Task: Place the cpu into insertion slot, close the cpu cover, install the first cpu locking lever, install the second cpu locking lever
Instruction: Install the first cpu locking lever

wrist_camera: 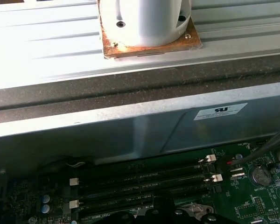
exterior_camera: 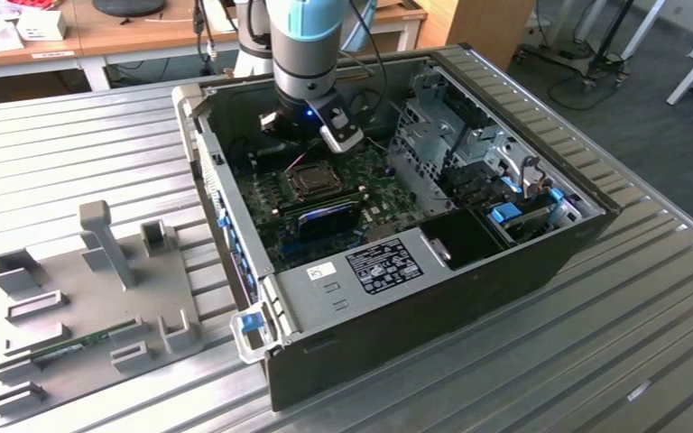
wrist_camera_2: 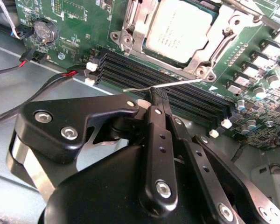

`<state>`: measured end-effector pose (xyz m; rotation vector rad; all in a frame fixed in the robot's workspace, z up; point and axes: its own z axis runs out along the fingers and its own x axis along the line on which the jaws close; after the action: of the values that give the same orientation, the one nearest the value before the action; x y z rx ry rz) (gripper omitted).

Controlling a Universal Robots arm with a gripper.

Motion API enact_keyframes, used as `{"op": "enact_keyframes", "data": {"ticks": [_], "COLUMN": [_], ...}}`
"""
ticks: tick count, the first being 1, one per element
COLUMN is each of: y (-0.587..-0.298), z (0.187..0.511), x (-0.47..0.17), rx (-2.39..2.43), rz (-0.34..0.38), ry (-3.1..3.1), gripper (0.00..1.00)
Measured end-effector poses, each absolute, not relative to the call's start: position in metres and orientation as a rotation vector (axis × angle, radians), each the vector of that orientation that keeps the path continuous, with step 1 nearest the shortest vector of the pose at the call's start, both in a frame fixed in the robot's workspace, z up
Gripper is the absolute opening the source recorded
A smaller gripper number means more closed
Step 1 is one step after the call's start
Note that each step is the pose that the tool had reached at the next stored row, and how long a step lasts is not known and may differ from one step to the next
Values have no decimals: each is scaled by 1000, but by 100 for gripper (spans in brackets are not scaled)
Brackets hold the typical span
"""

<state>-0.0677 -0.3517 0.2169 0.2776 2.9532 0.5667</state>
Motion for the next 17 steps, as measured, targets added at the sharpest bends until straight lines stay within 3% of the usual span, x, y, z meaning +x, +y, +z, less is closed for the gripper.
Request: {"op": "enact_keyframes", "data": {"ticks": [17], "y": [-351], "z": [208], "x": [-59], "rx": [288], "rz": [570], "ry": [2951], "gripper": [10]}}
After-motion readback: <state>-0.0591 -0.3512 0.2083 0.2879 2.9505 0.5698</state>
